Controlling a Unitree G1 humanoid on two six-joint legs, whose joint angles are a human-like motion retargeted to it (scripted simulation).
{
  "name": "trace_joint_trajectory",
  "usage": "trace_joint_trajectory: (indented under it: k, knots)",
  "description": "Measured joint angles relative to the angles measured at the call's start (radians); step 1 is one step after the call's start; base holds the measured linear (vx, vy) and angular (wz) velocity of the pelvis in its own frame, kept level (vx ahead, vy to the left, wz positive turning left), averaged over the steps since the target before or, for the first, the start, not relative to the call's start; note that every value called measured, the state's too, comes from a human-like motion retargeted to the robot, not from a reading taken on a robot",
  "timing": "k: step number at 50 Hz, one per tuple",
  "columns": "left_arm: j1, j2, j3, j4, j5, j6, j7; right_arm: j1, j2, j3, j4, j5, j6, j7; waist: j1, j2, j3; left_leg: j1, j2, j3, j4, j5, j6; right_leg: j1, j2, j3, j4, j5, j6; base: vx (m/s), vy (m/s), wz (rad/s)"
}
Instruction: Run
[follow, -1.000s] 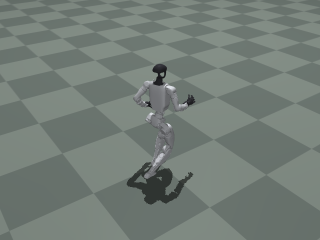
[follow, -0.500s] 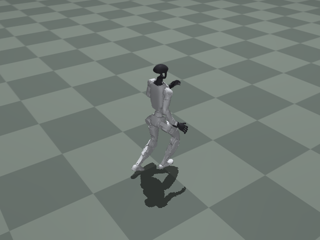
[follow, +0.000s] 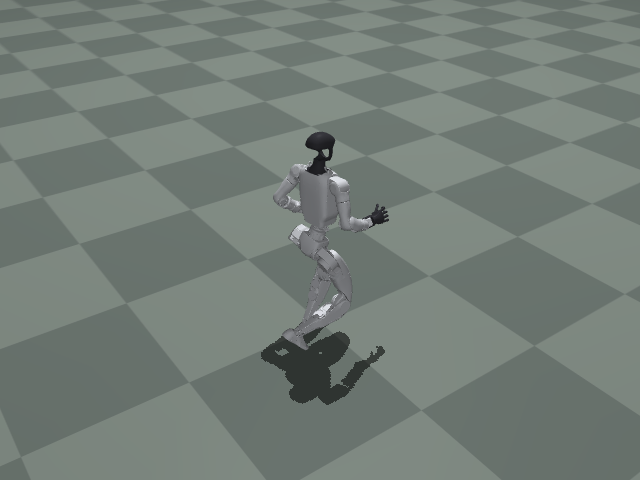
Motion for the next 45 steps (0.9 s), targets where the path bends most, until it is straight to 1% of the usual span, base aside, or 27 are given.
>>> trace_joint_trajectory:
  k: [2,3,5,7,9,10,12,13,15,17,19,20,22,23,25,27,29,31,33,35,37,39,40,41,43,45]
  knots:
    - [-0.153,-0.003,-0.012,0.022,0.045,0.021,0.052,0.029,0.019,0.010,0.108,-0.024,0.024,-0.001,-0.066,-0.012,-0.001,0.033,-0.030,-0.013,-0.023,0.000,0.000,-0.121,-0.065,0.021,0.096,-0.074,-0.054,-0.09,0.00,0.50]
    - [-0.239,-0.010,-0.019,0.038,0.059,0.032,0.077,0.041,0.025,0.015,0.172,-0.026,0.027,-0.001,-0.092,-0.009,-0.001,0.068,-0.041,-0.017,-0.053,0.000,0.000,-0.184,-0.084,0.038,0.117,-0.114,-0.079,-0.02,0.06,0.07]
    - [-0.381,-0.026,-0.031,0.045,0.069,0.043,0.112,0.085,0.020,0.020,0.278,-0.013,0.019,0.003,-0.123,0.018,-0.001,0.176,-0.051,-0.026,-0.131,0.000,0.000,-0.279,-0.081,0.058,0.093,-0.186,-0.109,0.06,0.10,-0.46]
    - [-0.467,-0.038,-0.035,0.015,0.059,0.034,0.123,0.154,-0.004,0.011,0.338,0.018,0.010,0.010,-0.122,0.079,0.002,0.306,-0.009,-0.041,-0.187,0.003,-0.043,-0.318,-0.009,0.037,-0.025,-0.222,-0.116,0.16,0.04,-1.05]
    - [-0.523,-0.040,-0.040,-0.028,0.034,0.011,0.118,0.229,-0.028,-0.011,0.370,0.049,0.007,0.011,-0.105,0.166,0.006,0.413,0.094,-0.060,-0.198,0.043,-0.130,-0.317,0.112,-0.018,-0.206,-0.219,-0.113,0.18,-0.05,-1.25]
    - [-0.545,-0.039,-0.044,-0.051,0.021,-0.005,0.113,0.266,-0.039,-0.026,0.381,0.066,0.009,0.010,-0.095,0.214,0.008,0.456,0.153,-0.070,-0.200,0.081,-0.175,-0.309,0.180,-0.049,-0.311,-0.208,-0.108,0.15,-0.08,-1.11]
    - [-0.570,-0.035,-0.056,-0.097,0.008,-0.036,0.093,0.338,-0.049,-0.067,0.383,0.097,0.011,0.011,-0.074,0.285,-0.001,0.498,0.254,-0.087,-0.166,0.177,-0.250,-0.292,0.300,-0.078,-0.509,-0.176,-0.088,0.10,-0.09,-0.89]
    - [-0.575,-0.034,-0.063,-0.121,0.005,-0.048,0.085,0.370,-0.051,-0.090,0.378,0.112,0.013,0.009,-0.062,0.310,-0.007,0.506,0.295,-0.092,-0.137,0.227,-0.276,-0.284,0.348,-0.084,-0.586,-0.160,-0.081,0.03,-0.09,-0.71]
    - [-0.574,-0.025,-0.069,-0.160,0.001,-0.064,0.072,0.410,-0.050,-0.122,0.360,0.133,0.011,-0.002,-0.043,0.342,-0.010,0.513,0.365,-0.098,-0.039,0.297,-0.301,-0.269,0.415,-0.096,-0.649,-0.142,-0.088,-0.03,-0.08,-0.55]
    - [-0.555,-0.030,-0.078,-0.181,0.002,-0.068,0.062,0.418,-0.044,-0.129,0.346,0.136,0.008,-0.017,-0.029,0.341,-0.003,0.511,0.413,-0.091,0.102,0.304,-0.281,-0.268,0.437,-0.098,-0.570,-0.173,-0.124,-0.08,-0.06,-0.34]
    - [-0.519,-0.035,-0.083,-0.180,0.002,-0.056,0.050,0.389,-0.039,-0.129,0.324,0.125,0.009,-0.033,-0.004,0.333,0.016,0.491,0.464,-0.090,0.262,0.258,-0.237,-0.252,0.459,-0.099,-0.467,-0.241,-0.184,-0.07,-0.06,-0.20]
    - [-0.496,-0.039,-0.085,-0.172,0.005,-0.046,0.044,0.362,-0.036,-0.125,0.313,0.114,0.011,-0.042,0.011,0.327,0.031,0.474,0.490,-0.090,0.348,0.224,-0.208,-0.241,0.468,-0.099,-0.412,-0.283,-0.216,-0.09,-0.06,-0.26]
    - [-0.434,-0.050,-0.082,-0.124,0.023,-0.013,0.033,0.267,-0.026,-0.102,0.298,0.073,0.019,-0.062,0.061,0.319,0.059,0.386,0.558,-0.088,0.506,0.128,-0.131,-0.221,0.504,-0.093,-0.377,-0.316,-0.265,-0.13,-0.05,-0.49]
    - [-0.402,-0.056,-0.077,-0.091,0.035,0.004,0.026,0.202,-0.020,-0.088,0.294,0.051,0.022,-0.069,0.092,0.318,0.066,0.320,0.591,-0.092,0.562,0.075,-0.093,-0.210,0.526,-0.089,-0.390,-0.316,-0.279,-0.12,-0.03,-0.61]
    - [-0.326,-0.064,-0.062,-0.031,0.041,0.025,0.005,0.074,-0.008,-0.064,0.276,0.025,0.023,-0.081,0.140,0.307,0.062,0.167,0.606,-0.105,0.600,0.000,-0.038,-0.169,0.546,-0.070,-0.436,-0.316,-0.280,-0.08,-0.01,-0.37]
    - [-0.218,-0.055,-0.043,-0.006,0.026,0.025,-0.021,0.000,-0.004,-0.058,0.210,0.032,0.012,-0.082,0.157,0.261,0.042,0.033,0.526,-0.098,0.510,0.000,-0.015,-0.105,0.502,-0.040,-0.479,-0.315,-0.238,0.00,0.03,0.40]
    - [-0.104,-0.031,-0.019,-0.002,-0.001,0.017,-0.047,-0.039,-0.005,-0.059,0.122,0.056,-0.001,-0.071,0.157,0.195,0.027,-0.026,0.408,-0.062,0.352,0.000,-0.019,-0.021,0.426,-0.013,-0.501,-0.293,-0.168,0.11,0.07,0.81]
    - [-0.007,-0.005,0.006,-0.002,-0.027,0.006,-0.070,-0.057,-0.013,-0.059,0.038,0.081,-0.017,-0.053,0.159,0.132,0.013,-0.042,0.290,-0.024,0.147,0.014,-0.044,0.063,0.345,0.004,-0.527,-0.214,-0.086,0.13,0.09,0.67]
    - [0.068,0.015,0.026,-0.002,-0.042,-0.001,-0.082,-0.061,-0.020,-0.057,-0.032,0.097,-0.034,-0.029,0.160,0.090,-0.004,-0.045,0.184,-0.009,-0.057,0.045,-0.074,0.116,0.273,0.007,-0.524,-0.113,-0.012,0.07,0.09,0.42]
    - [0.118,0.018,0.040,-0.002,-0.053,0.002,-0.084,-0.057,-0.025,-0.052,-0.073,0.101,-0.044,-0.006,0.149,0.062,-0.019,-0.036,0.095,-0.009,-0.193,0.062,-0.079,0.142,0.206,0.006,-0.473,-0.027,0.038,0.01,0.08,0.35]
    - [0.134,0.010,0.045,-0.004,-0.042,0.002,-0.073,-0.045,-0.022,-0.042,-0.082,0.083,-0.047,0.014,0.129,0.045,-0.017,-0.018,0.038,-0.009,-0.186,0.056,-0.053,0.153,0.149,0.008,-0.364,0.030,0.063,-0.03,0.06,0.23]
    - [0.117,0.000,0.042,-0.002,-0.016,0.004,-0.053,-0.020,-0.011,-0.029,-0.060,0.051,-0.038,0.025,0.105,0.033,-0.007,-0.010,0.008,-0.008,-0.093,0.023,-0.016,0.140,0.094,0.004,-0.222,0.059,0.062,-0.07,0.01,0.14]
    - [0.101,-0.008,0.040,-0.003,0.000,0.006,-0.041,-0.003,-0.004,-0.022,-0.041,0.035,-0.029,0.028,0.090,0.027,-0.002,-0.008,-0.001,-0.009,-0.039,0.000,0.000,0.125,0.064,-0.001,-0.145,0.064,0.053,-0.11,-0.05,0.31]
    - [0.055,-0.013,0.037,0.003,0.023,0.013,-0.021,0.007,0.007,-0.017,-0.004,0.014,-0.015,0.027,0.062,0.015,-0.001,-0.005,-0.013,-0.015,-0.027,0.000,0.000,0.083,0.022,-0.006,-0.075,0.054,0.032,-0.13,-0.07,0.50]
    - [-0.058,-0.023,0.029,0.019,0.064,0.030,0.021,0.030,0.029,-0.006,0.088,-0.019,0.014,0.026,0.002,-0.004,-0.003,0.010,-0.037,-0.027,-0.022,0.000,0.000,-0.015,-0.053,-0.003,0.043,0.003,-0.017,-0.13,-0.05,0.61]
    - [-0.213,-0.033,0.015,0.054,0.097,0.052,0.068,0.046,0.046,0.007,0.213,-0.037,0.030,0.026,-0.056,-0.013,-0.006,0.057,-0.063,-0.037,-0.058,0.000,0.000,-0.135,-0.100,0.027,0.110,-0.076,-0.066,-0.07,0.02,0.26]
